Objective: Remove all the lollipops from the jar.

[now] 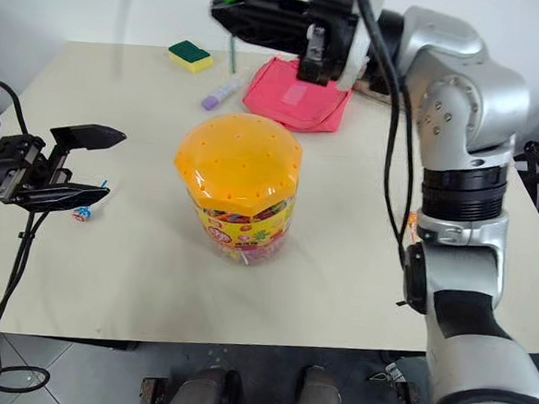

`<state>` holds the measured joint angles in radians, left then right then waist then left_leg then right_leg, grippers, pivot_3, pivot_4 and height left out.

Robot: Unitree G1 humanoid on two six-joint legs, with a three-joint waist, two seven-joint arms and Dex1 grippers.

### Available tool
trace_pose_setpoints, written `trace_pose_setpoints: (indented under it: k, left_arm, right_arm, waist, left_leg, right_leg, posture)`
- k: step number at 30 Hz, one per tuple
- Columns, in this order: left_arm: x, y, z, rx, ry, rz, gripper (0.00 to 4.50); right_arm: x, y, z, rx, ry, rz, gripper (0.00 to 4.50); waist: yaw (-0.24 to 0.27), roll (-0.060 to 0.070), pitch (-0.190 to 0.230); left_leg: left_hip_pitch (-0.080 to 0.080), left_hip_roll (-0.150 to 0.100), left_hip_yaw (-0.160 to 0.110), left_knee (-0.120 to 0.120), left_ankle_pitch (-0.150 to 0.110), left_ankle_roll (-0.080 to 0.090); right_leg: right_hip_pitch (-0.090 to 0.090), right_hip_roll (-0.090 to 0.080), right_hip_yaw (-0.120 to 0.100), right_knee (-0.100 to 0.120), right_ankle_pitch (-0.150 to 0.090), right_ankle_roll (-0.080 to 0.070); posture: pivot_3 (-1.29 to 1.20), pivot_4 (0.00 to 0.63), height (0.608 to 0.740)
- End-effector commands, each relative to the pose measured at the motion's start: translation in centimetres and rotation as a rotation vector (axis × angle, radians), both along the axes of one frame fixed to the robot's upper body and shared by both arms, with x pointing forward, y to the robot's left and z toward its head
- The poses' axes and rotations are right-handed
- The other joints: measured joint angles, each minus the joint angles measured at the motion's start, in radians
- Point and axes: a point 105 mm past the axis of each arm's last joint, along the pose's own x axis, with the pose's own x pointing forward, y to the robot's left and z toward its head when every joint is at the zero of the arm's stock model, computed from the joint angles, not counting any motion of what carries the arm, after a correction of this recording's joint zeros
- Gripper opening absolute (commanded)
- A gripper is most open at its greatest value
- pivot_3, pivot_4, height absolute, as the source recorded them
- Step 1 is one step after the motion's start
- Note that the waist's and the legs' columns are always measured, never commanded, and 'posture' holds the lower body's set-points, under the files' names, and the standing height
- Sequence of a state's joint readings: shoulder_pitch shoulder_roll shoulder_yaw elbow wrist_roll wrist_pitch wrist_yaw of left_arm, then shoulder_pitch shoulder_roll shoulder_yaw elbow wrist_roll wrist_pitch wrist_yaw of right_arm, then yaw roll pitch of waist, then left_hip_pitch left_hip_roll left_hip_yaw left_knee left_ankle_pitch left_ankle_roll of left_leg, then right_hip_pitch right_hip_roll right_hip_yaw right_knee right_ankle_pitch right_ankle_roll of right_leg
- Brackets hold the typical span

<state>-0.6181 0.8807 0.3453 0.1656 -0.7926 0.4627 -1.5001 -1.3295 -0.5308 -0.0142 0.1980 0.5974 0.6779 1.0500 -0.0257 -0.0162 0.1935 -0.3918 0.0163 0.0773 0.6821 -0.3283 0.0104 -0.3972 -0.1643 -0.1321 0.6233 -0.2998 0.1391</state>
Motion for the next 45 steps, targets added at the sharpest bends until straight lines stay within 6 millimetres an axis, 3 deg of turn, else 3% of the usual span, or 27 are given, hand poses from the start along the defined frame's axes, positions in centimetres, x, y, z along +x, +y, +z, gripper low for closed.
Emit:
trace_pose_setpoints:
  k: [1,7,13,19,23,24,29,36,42,45]
  left_arm:
    - [-1.2,-0.6,1.3,0.009,-0.047,-0.092,4.5]
    - [-1.5,-1.5,1.7,0.054,-0.039,-0.174,4.5]
    - [-1.1,-2.3,2.0,0.092,-0.034,-0.177,4.5]
    - [0.2,-1.8,1.0,0.142,-0.008,-0.122,4.5]
    - [1.2,-1.6,0.8,0.153,-0.017,-0.055,4.5]
    - [1.3,-1.6,0.8,0.155,-0.02,-0.04,4.5]
    - [1.1,-1.0,1.0,0.119,-0.007,-0.008,4.5]
    - [1.6,0.8,0.5,0.074,0.093,0.175,4.5]
    - [2.1,2.9,-0.6,0.047,0.16,0.338,4.5]
    - [1.7,3.6,-1.7,0.032,0.178,0.336,4.5]
  right_arm:
    - [0.7,-4.1,0.3,-0.009,-0.003,-0.172,0.02]
    - [2.3,-15.1,-5.8,-0.089,0.246,-0.615,0.02]
    - [1.2,-26.0,-14.1,-0.142,0.542,-1.002,0.02]
    - [0.9,-31.5,-21.1,-0.127,0.767,-1.257,0.02]
    - [1.6,-31.7,-24.8,-0.118,0.851,-1.257,0.02]
    - [1.7,-31.6,-25.4,-0.121,0.867,-1.256,0.54]
    - [2.0,-31.6,-26.6,-0.113,0.879,-1.249,2.17]
    - [0.6,-31.0,-22.9,-0.079,0.76,-1.191,4.48]
    - [-2.5,-26.8,-17.1,-0.105,0.502,-1.005,4.48]
    - [-3.9,-24.2,-16.2,-0.157,0.399,-0.87,4.48]
  waist:
    - [0.0,0.0,0.0]
    - [0.006,-0.001,0.0]
    - [0.006,0.0,0.0]
    - [-0.005,0.001,0.001]
    - [-0.004,0.002,0.001]
    - [-0.003,0.002,0.001]
    - [-0.001,0.002,0.001]
    - [0.004,0.002,0.001]
    - [0.017,0.004,0.002]
    - [0.023,0.004,0.002]
  left_leg:
    - [0.0,0.0,0.0,0.0,0.0,0.0]
    - [0.0,0.0,0.001,-0.001,0.0,0.001]
    - [0.0,0.0,0.002,-0.001,0.0,0.001]
    - [0.003,0.001,0.006,-0.001,0.0,0.0]
    - [0.003,0.001,0.006,-0.001,0.0,0.0]
    - [0.003,0.001,0.006,-0.001,0.0,0.0]
    - [0.002,0.001,0.005,0.0,0.0,0.0]
    - [0.002,0.001,0.003,0.0,0.0,0.0]
    - [0.003,0.001,0.004,0.0,0.0,0.0]
    - [0.003,0.001,0.004,0.0,0.0,0.0]
  right_leg:
    - [0.0,0.0,0.0,0.0,0.0,0.0]
    - [0.001,-0.001,0.0,-0.002,0.0,0.0]
    - [0.0,0.0,0.0,-0.002,0.0,0.0]
    - [0.0,0.0,0.003,-0.002,0.0,0.0]
    - [0.001,0.0,0.003,-0.001,0.0,0.0]
    - [0.0,0.0,0.003,-0.002,0.0,0.0]
    - [0.001,0.0,0.003,-0.002,0.0,0.0]
    - [0.002,0.0,0.002,-0.002,0.0,0.0]
    - [0.002,0.0,0.002,-0.002,0.0,0.0]
    - [0.002,0.0,0.003,-0.001,0.0,0.0]
  posture:
    - [0.0,0.15,0.74]
    - [0.0,0.15,0.74]
    - [0.0,0.15,0.74]
    - [0.0,0.15,0.74]
    - [0.0,0.15,0.74]
    - [0.0,0.15,0.74]
    - [0.0,0.15,0.74]
    - [0.0,0.15,0.74]
    - [0.0,0.15,0.74]
    - [0.0,0.15,0.74]
